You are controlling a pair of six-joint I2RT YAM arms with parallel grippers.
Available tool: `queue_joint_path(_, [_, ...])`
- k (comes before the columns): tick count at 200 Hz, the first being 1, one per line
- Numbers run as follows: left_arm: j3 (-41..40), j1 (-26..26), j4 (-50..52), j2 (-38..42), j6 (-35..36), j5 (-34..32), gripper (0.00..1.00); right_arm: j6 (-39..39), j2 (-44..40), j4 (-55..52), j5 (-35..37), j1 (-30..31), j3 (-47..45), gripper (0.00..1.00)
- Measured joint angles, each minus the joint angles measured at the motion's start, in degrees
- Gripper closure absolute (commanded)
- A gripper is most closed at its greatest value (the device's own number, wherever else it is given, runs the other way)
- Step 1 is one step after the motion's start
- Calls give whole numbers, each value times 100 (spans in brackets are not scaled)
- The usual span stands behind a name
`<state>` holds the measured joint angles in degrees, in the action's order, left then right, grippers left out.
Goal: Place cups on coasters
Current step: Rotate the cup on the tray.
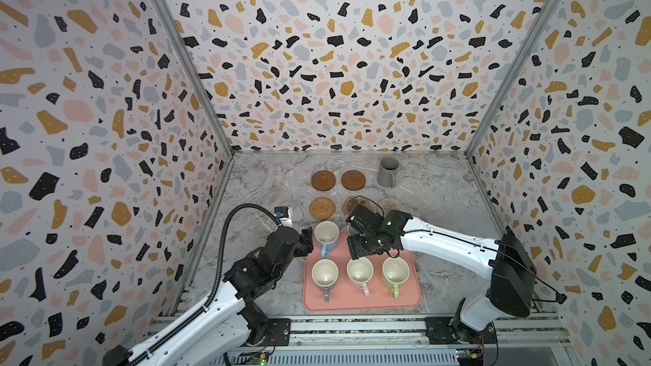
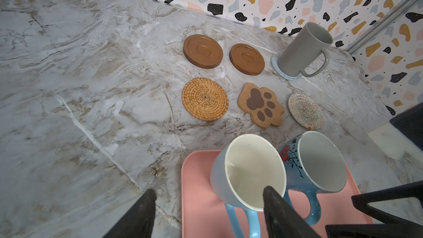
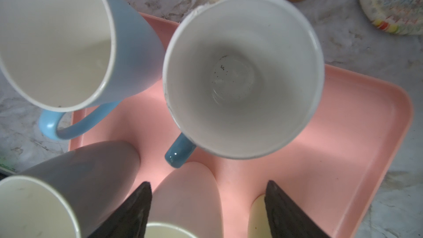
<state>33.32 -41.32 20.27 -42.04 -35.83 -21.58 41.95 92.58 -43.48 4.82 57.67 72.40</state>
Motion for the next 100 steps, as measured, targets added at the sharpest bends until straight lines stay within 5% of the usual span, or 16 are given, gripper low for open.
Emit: queue_joint_path(100, [-31,0,-26,26,-2,-4,24,155,275,175,282,7,9,20])
